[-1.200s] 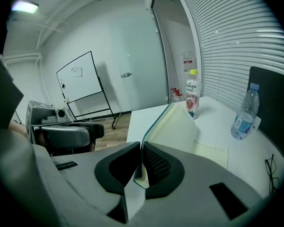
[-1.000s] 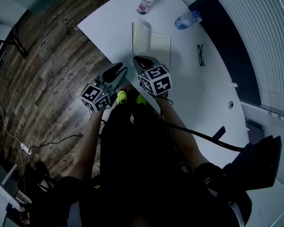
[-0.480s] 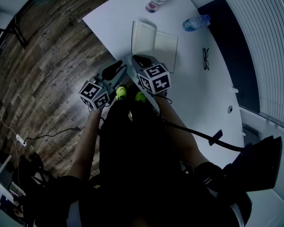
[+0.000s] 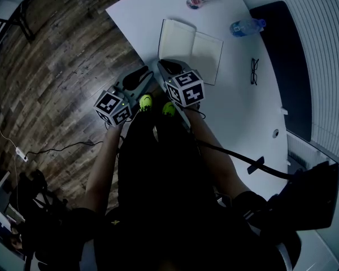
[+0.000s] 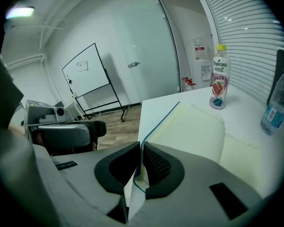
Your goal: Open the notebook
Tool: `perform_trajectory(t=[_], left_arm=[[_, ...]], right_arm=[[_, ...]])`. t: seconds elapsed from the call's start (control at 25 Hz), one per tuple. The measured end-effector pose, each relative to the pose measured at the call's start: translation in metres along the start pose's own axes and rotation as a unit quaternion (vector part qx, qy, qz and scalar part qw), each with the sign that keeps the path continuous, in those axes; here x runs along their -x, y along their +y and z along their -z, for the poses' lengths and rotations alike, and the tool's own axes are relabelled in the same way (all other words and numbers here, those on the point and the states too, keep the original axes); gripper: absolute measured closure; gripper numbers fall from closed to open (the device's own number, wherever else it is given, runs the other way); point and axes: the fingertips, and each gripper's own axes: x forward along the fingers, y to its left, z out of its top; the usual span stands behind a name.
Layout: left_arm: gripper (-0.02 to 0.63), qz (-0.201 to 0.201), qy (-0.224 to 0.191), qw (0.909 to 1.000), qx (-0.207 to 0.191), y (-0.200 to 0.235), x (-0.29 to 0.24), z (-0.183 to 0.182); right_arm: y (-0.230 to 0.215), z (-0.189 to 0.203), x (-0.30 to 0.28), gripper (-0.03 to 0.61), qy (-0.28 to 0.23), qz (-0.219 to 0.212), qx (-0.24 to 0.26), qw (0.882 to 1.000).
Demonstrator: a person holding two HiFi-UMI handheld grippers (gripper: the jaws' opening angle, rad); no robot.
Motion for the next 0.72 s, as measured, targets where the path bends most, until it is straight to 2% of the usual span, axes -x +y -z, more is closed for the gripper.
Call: perform_trajectory(t=[0.72], left_arm=[[0.523,-0.032,-0.007,0.9992,0.021,0.022,0.02,0.012]], right_arm=[[0.004,0.022,-0.044,0.552,0.037,-0.016,0.007,0.999]])
